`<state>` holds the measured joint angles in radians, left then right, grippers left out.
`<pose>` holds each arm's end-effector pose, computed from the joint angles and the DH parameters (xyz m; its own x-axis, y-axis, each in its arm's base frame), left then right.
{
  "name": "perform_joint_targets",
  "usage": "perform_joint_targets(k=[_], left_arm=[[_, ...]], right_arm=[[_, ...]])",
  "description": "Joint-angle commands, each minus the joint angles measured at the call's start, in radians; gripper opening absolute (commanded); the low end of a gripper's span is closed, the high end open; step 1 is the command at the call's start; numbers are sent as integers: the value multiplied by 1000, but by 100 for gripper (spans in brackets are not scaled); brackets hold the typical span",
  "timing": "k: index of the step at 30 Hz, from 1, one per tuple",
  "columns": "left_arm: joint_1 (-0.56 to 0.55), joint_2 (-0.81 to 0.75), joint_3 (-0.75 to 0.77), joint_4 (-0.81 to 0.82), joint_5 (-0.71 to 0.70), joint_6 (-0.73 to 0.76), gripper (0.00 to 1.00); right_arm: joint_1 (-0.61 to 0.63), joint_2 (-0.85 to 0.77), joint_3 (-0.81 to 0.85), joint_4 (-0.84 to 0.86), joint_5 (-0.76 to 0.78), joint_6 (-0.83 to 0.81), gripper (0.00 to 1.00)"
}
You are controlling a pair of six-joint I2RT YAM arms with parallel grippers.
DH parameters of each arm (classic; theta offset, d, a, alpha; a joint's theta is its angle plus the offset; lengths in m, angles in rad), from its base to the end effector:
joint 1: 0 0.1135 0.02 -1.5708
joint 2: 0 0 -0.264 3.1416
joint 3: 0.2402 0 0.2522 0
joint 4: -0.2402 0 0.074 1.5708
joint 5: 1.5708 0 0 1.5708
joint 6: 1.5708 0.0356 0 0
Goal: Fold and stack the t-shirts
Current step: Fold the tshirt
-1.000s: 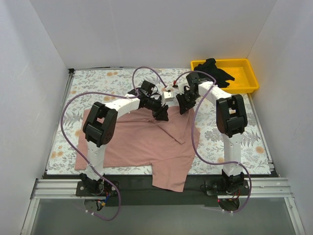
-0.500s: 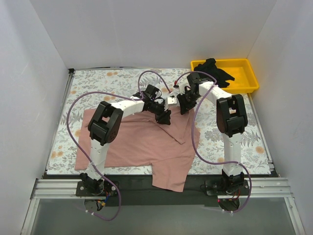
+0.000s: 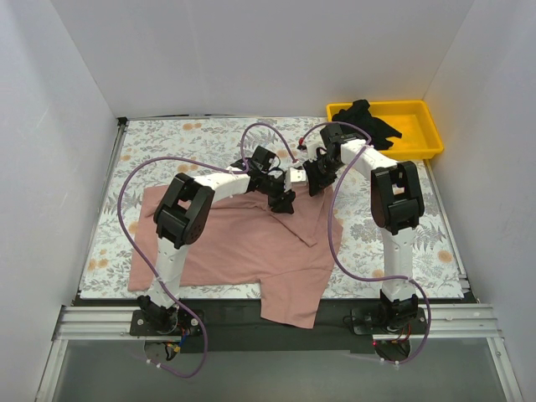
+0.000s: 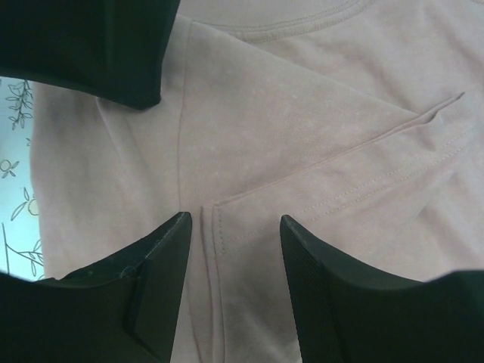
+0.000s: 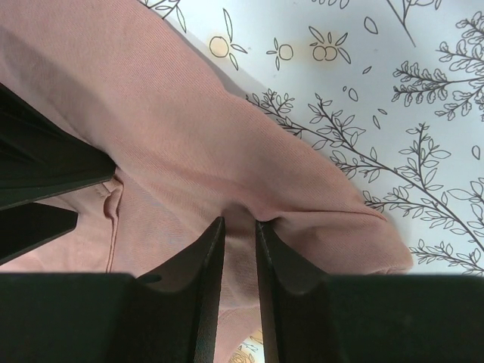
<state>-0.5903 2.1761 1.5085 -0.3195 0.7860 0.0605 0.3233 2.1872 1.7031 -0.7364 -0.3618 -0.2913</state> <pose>0.3635 -0.2738 0.1433 -0.6486 0.4860 -0.5858 0.7579 0.3413 -0.5560 0.4266 0.1562 0.1672 -0.7347 -0.5294 -0.4242 -0.6507 0.7268 0.2199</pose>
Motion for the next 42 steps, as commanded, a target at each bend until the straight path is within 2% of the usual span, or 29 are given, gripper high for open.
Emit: perform_joint_targets(k=[1,9,13,15,16,19,31,35,39,42], left_arm=[[-9,-15,19,39,-14,29,50],[-14,-6,4,43,-13,38,48],[-16,-28,-1,30,-1,33,24],[-16,-54,-11,28,2,39,17],[-16,-64,-27,23,9,45,10],[-16,-110,-54,10,21,68,0],[-43,-298,-212,-70,52,142,0],[-54,-363,-290,-95,39,162,0],[-54,-389,-341,-150,1,228,4],[-54,-412,-372,-213,-19,281,3]], right_arm=[[2,8,-2,-15,-6,3,29],[3,11,1,-18,-5,0,29],[2,17,3,-20,1,-5,29],[2,19,3,-21,3,-5,29],[2,19,4,-21,1,-5,29],[2,23,9,-21,3,-5,29],[2,26,13,-23,40,-17,29],[2,25,18,-23,41,-22,29],[3,17,15,-23,55,-29,29],[2,13,9,-23,66,-39,29]])
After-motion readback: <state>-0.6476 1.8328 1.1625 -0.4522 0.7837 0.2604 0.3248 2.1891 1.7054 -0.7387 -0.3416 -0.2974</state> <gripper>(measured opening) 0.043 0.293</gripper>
